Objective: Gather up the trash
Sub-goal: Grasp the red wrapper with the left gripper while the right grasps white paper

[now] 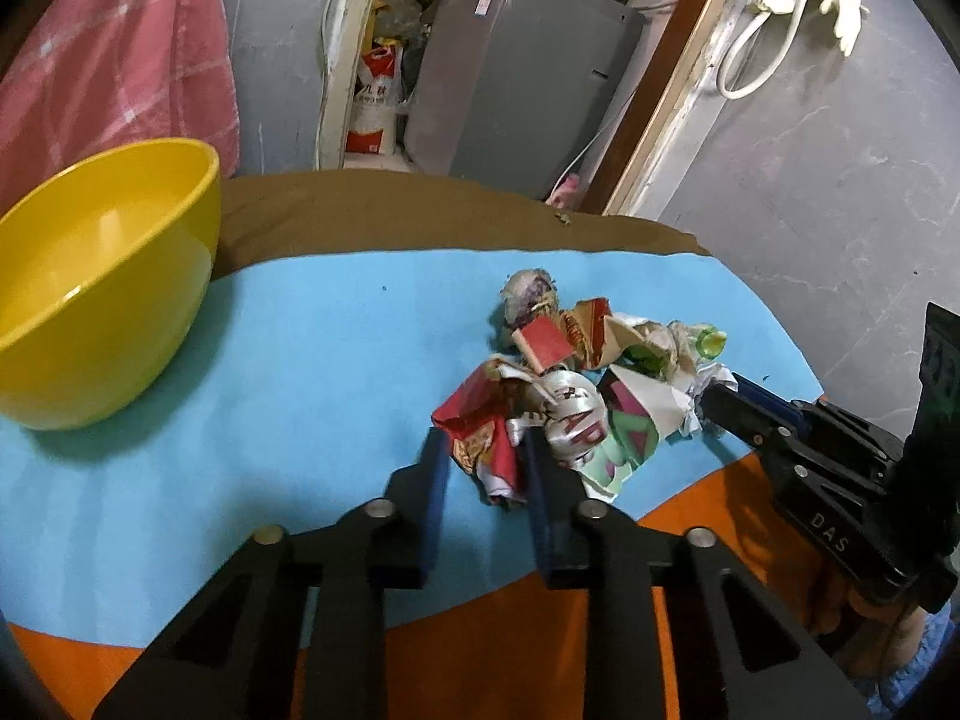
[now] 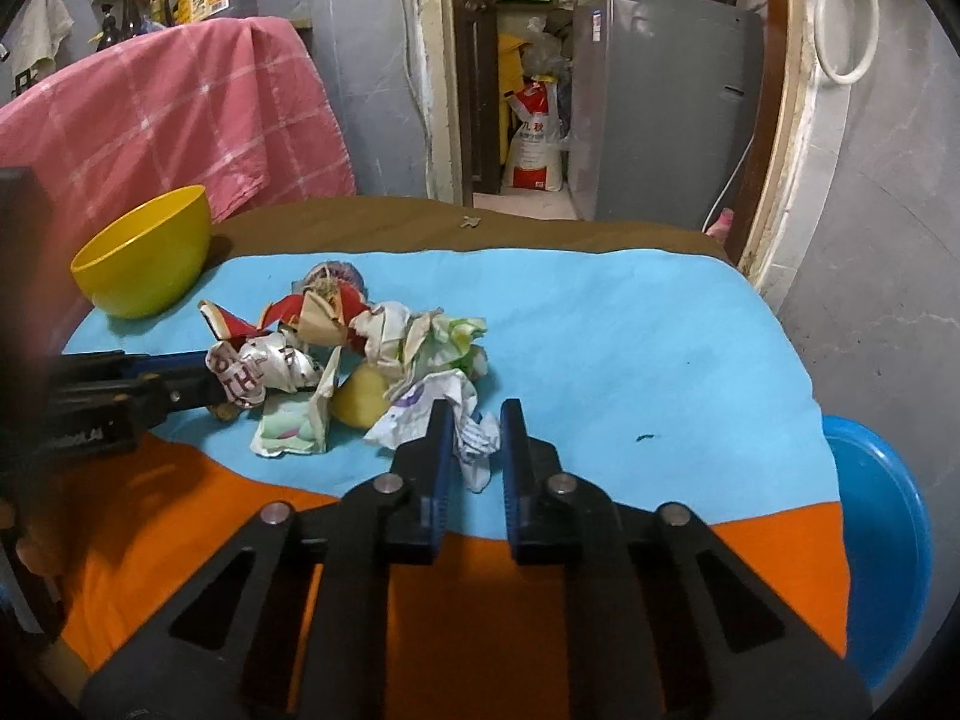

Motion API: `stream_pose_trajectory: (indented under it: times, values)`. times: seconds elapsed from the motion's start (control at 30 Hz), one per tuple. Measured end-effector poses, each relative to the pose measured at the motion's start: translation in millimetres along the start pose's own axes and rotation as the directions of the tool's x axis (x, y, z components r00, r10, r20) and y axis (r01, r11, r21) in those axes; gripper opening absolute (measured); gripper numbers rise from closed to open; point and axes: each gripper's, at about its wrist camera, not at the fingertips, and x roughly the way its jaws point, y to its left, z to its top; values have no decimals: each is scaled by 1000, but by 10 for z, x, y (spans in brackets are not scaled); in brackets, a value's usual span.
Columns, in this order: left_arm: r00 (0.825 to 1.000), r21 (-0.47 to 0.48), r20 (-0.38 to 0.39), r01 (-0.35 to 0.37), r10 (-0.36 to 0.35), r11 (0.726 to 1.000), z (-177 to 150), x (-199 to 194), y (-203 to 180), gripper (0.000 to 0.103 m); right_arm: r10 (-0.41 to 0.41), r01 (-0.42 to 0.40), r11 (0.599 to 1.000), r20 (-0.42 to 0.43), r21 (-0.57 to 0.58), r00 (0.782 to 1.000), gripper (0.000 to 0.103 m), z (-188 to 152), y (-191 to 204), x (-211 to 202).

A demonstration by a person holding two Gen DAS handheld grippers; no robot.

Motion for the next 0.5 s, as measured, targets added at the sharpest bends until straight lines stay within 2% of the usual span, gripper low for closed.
stream_pose_trajectory:
  times: [0.2, 0.5]
  values:
    - [1000, 1, -2, 3, -3, 1000, -23, -54, -23, 12, 1, -1, 1000, 18, 5, 1000, 14, -44, -11, -46]
    - [999, -19, 8, 42, -42, 999, -125, -209, -44, 11, 24, -26, 999, 60, 38, 998, 13, -179, -76, -198]
